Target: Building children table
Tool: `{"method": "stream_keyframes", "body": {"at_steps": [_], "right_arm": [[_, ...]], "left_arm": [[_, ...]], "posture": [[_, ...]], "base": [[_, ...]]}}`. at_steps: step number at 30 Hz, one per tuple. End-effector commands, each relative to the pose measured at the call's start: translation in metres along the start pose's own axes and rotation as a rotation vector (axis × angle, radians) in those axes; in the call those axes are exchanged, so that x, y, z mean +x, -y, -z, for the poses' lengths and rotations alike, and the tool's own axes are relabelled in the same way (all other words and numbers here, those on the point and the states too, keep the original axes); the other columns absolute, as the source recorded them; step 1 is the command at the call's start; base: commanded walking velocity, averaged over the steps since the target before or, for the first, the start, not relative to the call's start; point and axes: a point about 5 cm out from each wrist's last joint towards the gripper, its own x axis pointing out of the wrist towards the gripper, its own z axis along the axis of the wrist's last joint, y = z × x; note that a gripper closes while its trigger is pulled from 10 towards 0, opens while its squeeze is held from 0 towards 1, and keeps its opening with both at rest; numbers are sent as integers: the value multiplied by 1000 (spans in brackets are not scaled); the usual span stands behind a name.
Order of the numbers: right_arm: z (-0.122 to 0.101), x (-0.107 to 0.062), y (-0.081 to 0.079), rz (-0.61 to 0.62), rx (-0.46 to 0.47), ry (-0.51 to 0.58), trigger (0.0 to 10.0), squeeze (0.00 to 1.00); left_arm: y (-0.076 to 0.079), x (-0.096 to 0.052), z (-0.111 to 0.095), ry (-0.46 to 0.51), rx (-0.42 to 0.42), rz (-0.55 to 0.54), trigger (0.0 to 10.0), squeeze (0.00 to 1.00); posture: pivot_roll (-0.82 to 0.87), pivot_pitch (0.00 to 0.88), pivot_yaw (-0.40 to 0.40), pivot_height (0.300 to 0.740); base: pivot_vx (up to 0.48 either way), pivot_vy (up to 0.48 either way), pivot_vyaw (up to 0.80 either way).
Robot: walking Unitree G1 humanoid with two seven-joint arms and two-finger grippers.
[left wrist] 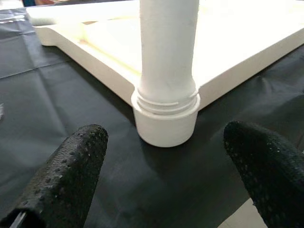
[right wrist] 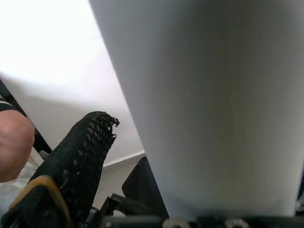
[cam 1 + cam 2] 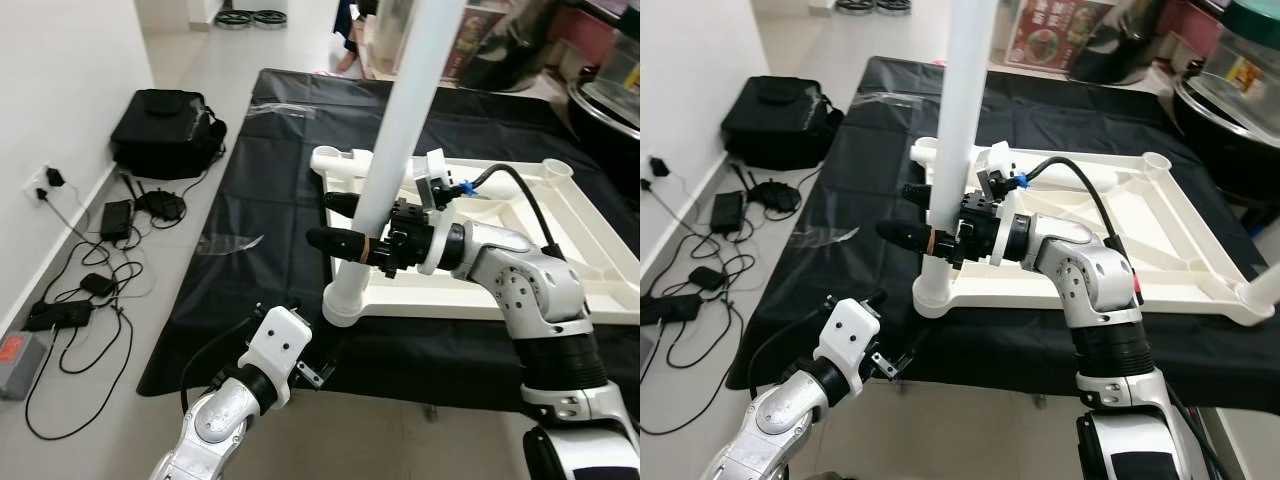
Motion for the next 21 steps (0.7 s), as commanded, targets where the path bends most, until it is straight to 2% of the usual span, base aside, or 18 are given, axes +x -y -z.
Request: {"method": "stream_keyframes", "body": {"at_steps": [1,3,4,8,12,14,16,17,19,20,21], "right_arm": [[-3,5,1,-37,-33,-10,10000,0],[-2,8,8,-10,-53,-29,10000,0],[-2,9,9,-14,-55,-33,0,0],[-3,9,7,-57,-49,-17,0,0],[-5,9,9,-34,-55,-5,0,0],[-8,11,15,53,-68,30,0,0],[-6,11,16,69,-76,33,0,0],[-4,11,19,117,-66,28,0,0],[-4,11,19,117,-66,28,0,0],[-1,12,24,180,-68,22,0,0],[1,11,35,308,-69,25,0,0]], "left_arm": [[2,0,4,-15,2,9,10000,0],[2,-1,4,-16,1,8,10000,0],[2,-1,4,-16,2,8,10000,0],[2,-1,4,-16,3,9,10000,0],[2,-1,4,-16,3,8,10000,0],[2,-1,4,-16,3,9,10000,0],[2,-1,4,-17,1,9,10000,0],[2,-1,4,-17,1,9,10000,0],[2,-1,4,-17,1,9,10000,0],[2,0,4,-16,2,9,10000,0],[2,0,4,-16,2,8,10000,0]], "posture": [[135,64,-102,740],[138,65,-102,740],[139,65,-103,740],[141,65,-105,740],[140,69,-101,740],[137,69,-103,740],[136,69,-102,740],[134,71,-101,740],[134,71,-101,740],[134,70,-103,740],[134,70,-103,740]], "base": [[0,0,0],[0,0,0],[0,0,0],[0,0,0],[0,0,0],[0,0,0],[0,0,0],[0,0,0],[0,0,0],[0,0,0],[0,0,0]]}}
